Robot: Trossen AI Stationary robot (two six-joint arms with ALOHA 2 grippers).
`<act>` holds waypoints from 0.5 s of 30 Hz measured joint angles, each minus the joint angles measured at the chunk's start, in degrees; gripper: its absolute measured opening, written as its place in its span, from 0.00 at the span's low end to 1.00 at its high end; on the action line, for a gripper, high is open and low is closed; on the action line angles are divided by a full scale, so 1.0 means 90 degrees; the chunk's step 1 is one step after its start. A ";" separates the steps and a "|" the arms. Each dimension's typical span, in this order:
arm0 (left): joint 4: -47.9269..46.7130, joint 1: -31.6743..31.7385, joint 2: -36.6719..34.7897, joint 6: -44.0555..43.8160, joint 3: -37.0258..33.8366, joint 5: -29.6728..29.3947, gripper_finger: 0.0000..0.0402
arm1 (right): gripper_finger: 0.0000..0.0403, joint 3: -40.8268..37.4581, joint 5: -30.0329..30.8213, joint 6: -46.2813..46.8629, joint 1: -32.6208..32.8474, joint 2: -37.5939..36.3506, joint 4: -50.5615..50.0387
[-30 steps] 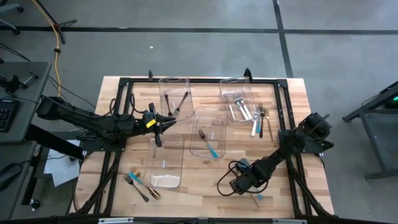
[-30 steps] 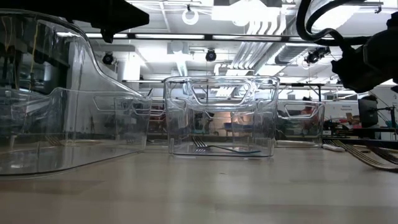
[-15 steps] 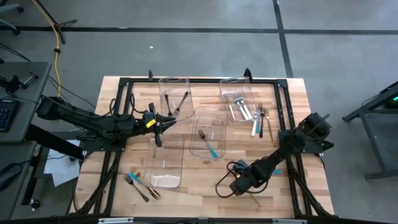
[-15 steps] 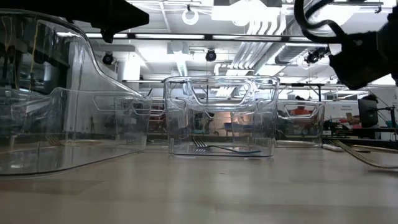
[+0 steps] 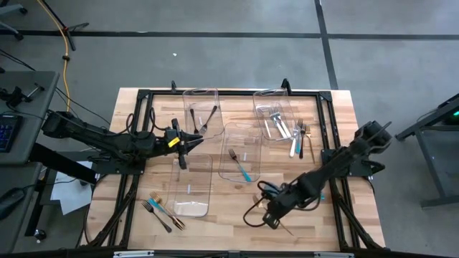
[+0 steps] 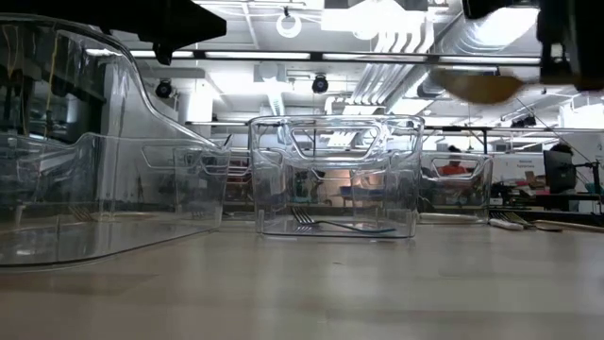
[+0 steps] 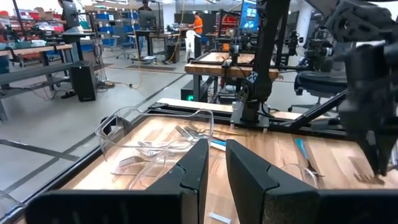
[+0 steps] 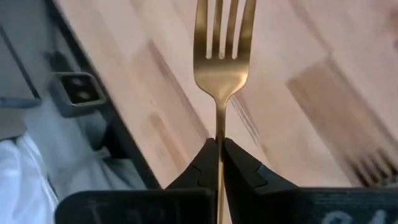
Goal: Sort silverware by color (type)
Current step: Put the gold fork into the bottom left transparent bin
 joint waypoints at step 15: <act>-0.0357 -0.0002 -0.0411 -0.0074 -0.0002 0.0298 0.12 | 0.00 -0.0640 0.1913 -0.0136 0.0183 -0.1951 -0.1313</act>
